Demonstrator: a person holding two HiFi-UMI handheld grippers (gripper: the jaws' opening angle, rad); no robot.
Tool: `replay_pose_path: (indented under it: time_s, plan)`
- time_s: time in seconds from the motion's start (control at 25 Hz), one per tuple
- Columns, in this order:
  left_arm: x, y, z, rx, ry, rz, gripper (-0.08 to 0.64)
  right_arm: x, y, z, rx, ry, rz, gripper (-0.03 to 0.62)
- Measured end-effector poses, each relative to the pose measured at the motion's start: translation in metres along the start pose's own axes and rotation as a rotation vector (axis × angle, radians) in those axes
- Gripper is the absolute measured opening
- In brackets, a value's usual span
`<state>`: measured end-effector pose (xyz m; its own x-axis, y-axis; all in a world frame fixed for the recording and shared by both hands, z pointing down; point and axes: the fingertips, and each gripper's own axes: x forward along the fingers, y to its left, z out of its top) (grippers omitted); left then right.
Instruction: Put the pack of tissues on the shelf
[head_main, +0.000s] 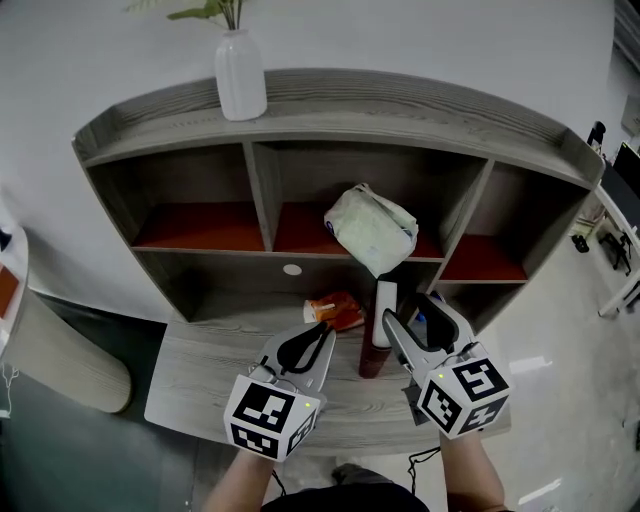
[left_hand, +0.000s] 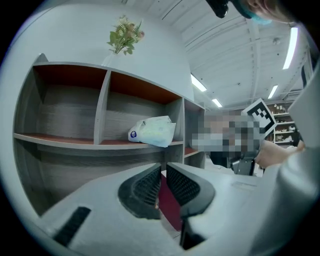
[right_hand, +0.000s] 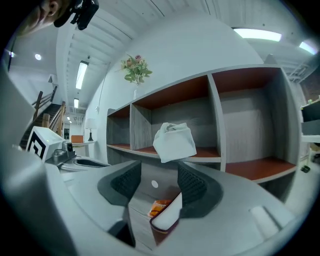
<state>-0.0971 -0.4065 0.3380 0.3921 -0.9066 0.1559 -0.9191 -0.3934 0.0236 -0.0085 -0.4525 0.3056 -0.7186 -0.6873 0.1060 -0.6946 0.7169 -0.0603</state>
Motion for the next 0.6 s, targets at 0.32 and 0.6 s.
replay_pose_path:
  time_s: [0.32, 0.6]
  plan:
    - [-0.013, -0.018, -0.01, -0.004, 0.008, -0.051, 0.0, -0.032, 0.005, -0.021, 0.038, 0.004, -0.062, 0.125]
    - [-0.021, -0.031, -0.02, -0.02, 0.011, -0.073, -0.011, -0.048, 0.017, -0.043, 0.054, 0.036, -0.076, 0.076]
